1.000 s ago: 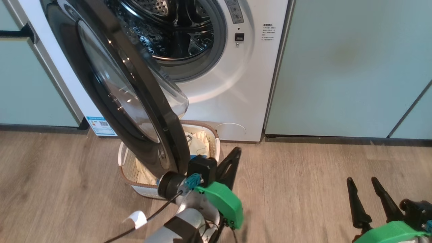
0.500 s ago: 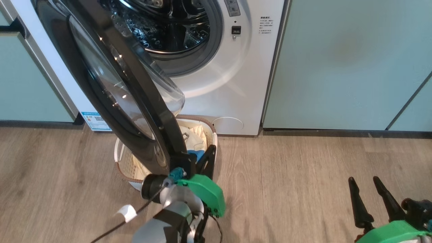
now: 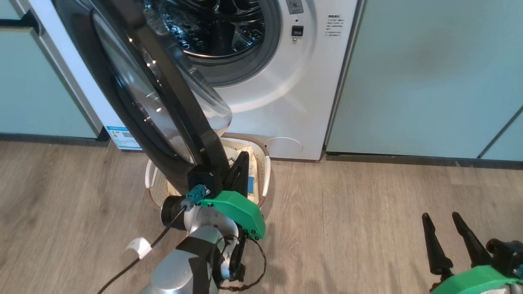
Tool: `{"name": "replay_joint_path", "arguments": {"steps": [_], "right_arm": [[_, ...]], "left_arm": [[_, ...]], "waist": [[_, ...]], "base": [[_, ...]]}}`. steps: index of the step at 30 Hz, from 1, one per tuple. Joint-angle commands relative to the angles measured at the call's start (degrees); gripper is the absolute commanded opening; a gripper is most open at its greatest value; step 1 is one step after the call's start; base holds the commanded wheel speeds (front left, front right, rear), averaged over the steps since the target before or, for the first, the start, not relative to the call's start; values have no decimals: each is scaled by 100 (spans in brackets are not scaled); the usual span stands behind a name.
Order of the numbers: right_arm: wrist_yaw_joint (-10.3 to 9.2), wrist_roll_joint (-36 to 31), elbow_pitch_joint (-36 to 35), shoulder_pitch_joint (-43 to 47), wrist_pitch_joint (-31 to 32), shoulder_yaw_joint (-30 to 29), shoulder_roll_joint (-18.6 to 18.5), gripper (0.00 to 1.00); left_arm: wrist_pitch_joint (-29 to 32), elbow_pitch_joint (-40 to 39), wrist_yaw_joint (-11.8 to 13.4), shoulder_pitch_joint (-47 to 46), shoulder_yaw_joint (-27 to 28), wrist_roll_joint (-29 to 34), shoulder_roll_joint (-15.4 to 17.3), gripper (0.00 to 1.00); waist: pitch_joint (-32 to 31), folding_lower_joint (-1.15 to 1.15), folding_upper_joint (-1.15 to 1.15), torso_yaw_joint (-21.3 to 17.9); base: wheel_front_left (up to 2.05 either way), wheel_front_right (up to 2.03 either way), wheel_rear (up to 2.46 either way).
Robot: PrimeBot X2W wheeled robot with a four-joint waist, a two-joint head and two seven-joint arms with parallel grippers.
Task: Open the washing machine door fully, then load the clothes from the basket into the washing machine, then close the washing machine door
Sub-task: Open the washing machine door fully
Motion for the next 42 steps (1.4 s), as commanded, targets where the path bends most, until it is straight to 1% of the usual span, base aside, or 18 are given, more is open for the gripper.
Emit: {"name": "replay_joint_path", "arguments": {"steps": [1, 19, 25, 37, 42], "right_arm": [[3, -42, -171, -276, -56, 71, -141, 100], [3, -36, -121, -221, -56, 94, -113, 100], [3, -30, -118, -202, -56, 98, -90, 100], [3, -22, -80, -137, -56, 91, -10, 100], [3, -19, -85, -117, -56, 99, 8, 100]], "left_arm": [[-60, -193, 15, -197, 274, 80, 43, 0], [-61, -254, -55, 78, 204, 117, 43, 0], [-61, -201, -87, 190, 271, 211, 43, 0], [-61, -201, -298, 490, 387, 293, 56, 0], [-61, -264, -403, 579, 439, 278, 197, 0]], "waist": [[5, 0, 0, 57], [-143, 0, 0, 660], [-188, 0, 0, 843], [-313, 0, 0, 1206], [-362, 0, 0, 1356]], "base": [[0, 0, 0], [0, 0, 0], [0, 0, 0], [0, 0, 0], [0, 0, 0]]}}
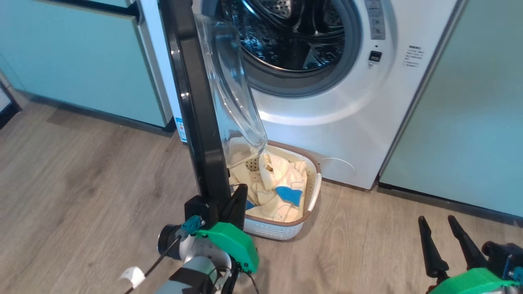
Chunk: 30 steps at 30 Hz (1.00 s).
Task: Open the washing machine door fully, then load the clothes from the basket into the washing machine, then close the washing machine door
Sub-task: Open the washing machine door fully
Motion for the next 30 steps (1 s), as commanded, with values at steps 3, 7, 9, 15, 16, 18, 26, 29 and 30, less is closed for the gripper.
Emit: {"name": "replay_joint_path", "arguments": {"steps": [3, 7, 9, 15, 16, 18, 26, 29, 30], "right_arm": [[3, -19, -141, -125, -56, 67, -59, 100], [3, -20, -149, -121, -56, 58, -47, 100], [3, -17, -151, -120, -56, 51, -43, 100], [3, -23, -150, -121, -56, 34, -10, 100], [3, -25, -150, -121, -56, 27, -4, 100], [3, -26, -153, -124, -56, 14, 11, 100], [3, -38, -166, -124, -56, -9, 70, 100], [3, -48, -155, -151, -56, 20, 73, 100], [3, -48, -154, -161, -56, 27, 75, 100]], "left_arm": [[-53, -249, 10, -118, 322, 42, 270, 0], [-53, -349, 47, -82, 401, 16, 357, 0], [-52, -402, 59, -68, 421, 3, 382, 0], [11, -609, 125, 20, 446, -19, 489, 0], [27, -641, 135, 34, 450, -21, 511, 0], [52, -707, 161, 68, 465, -26, 554, 0], [90, -890, 257, 185, 582, -79, 701, 0], [75, -929, 279, 219, 683, -120, 774, 0], [69, -927, 284, 232, 724, -127, 814, 0]], "waist": [[-27, 0, 0, 144], [-16, 0, 0, 256], [-14, 0, 0, 315], [-5, 0, 0, 532], [-3, 0, 0, 566], [2, 0, 0, 631], [44, 0, 0, 860], [69, 0, 0, 919], [77, 0, 0, 929]], "base": [[0, 0, 0], [0, 0, 0], [0, 0, 0], [0, 0, 0], [0, 0, 0], [0, 0, 0], [0, 0, 0], [0, 0, 0], [0, 0, 0]]}}
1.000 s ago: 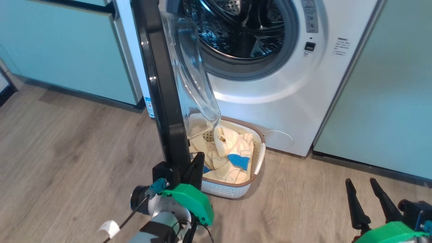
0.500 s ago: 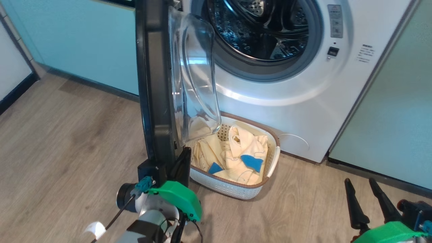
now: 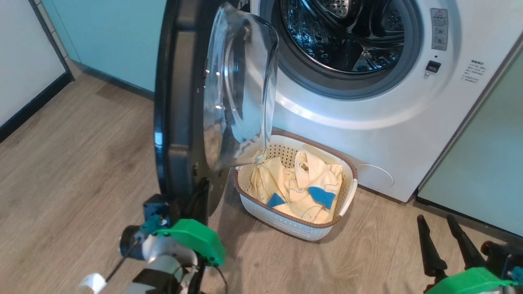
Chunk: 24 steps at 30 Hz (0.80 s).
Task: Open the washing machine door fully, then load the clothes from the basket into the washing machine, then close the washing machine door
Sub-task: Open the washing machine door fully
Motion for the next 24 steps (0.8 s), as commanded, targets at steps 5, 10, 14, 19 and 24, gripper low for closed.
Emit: {"name": "replay_joint_path", "arguments": {"steps": [5, 10, 14, 19, 24], "right_arm": [[3, -45, -166, -206, -56, 124, -63, 100], [3, -31, -158, -194, -56, 123, -94, 100], [3, -24, -156, -199, -56, 132, -123, 100], [3, -21, -157, -227, -56, 177, -152, 100], [3, 3, -156, -232, -56, 205, -222, 100]], "left_arm": [[-64, -152, 85, -97, 554, -90, 289, 0], [-102, -124, 146, -93, 875, -169, 400, 0], [-124, -55, 174, -112, 1185, -228, 493, 0], [-138, 91, 200, -142, 1519, -190, 649, 0], [-142, 253, 127, -210, 1812, -184, 753, 0]], "waist": [[58, 0, 0, 20], [107, 0, 0, 31], [146, 0, 0, 34], [181, 0, 0, 5], [223, 0, 0, -38]], "base": [[0, 0, 0], [0, 0, 0], [0, 0, 0], [0, 0, 0], [0, 0, 0]]}}
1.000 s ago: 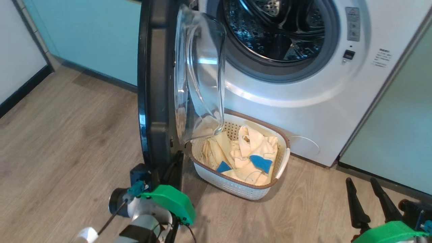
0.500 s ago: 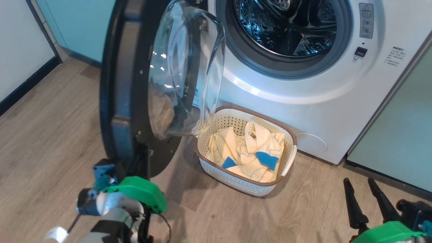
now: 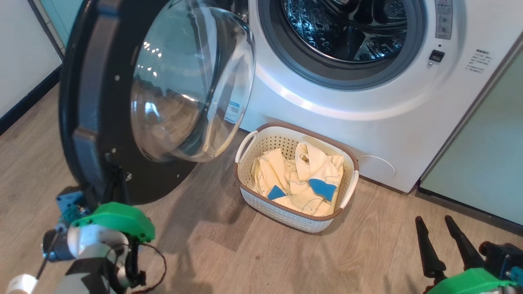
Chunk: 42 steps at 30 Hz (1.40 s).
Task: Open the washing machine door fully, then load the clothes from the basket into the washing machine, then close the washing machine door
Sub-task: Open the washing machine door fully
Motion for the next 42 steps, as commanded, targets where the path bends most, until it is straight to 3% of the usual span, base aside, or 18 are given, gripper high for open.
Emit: {"name": "replay_joint_path", "arguments": {"steps": [1, 42], "right_arm": [[3, 4, -157, -226, -56, 95, -159, 100], [3, 11, -166, -659, -56, 274, -427, 100]], "left_arm": [[-59, -92, -35, -323, 348, 24, 213, 0], [-61, 1670, -783, -1798, 2448, 386, 146, 0]], "waist": [[14, 0, 0, -16], [684, 0, 0, -337]], "base": [[0, 0, 0], [0, 0, 0]]}}
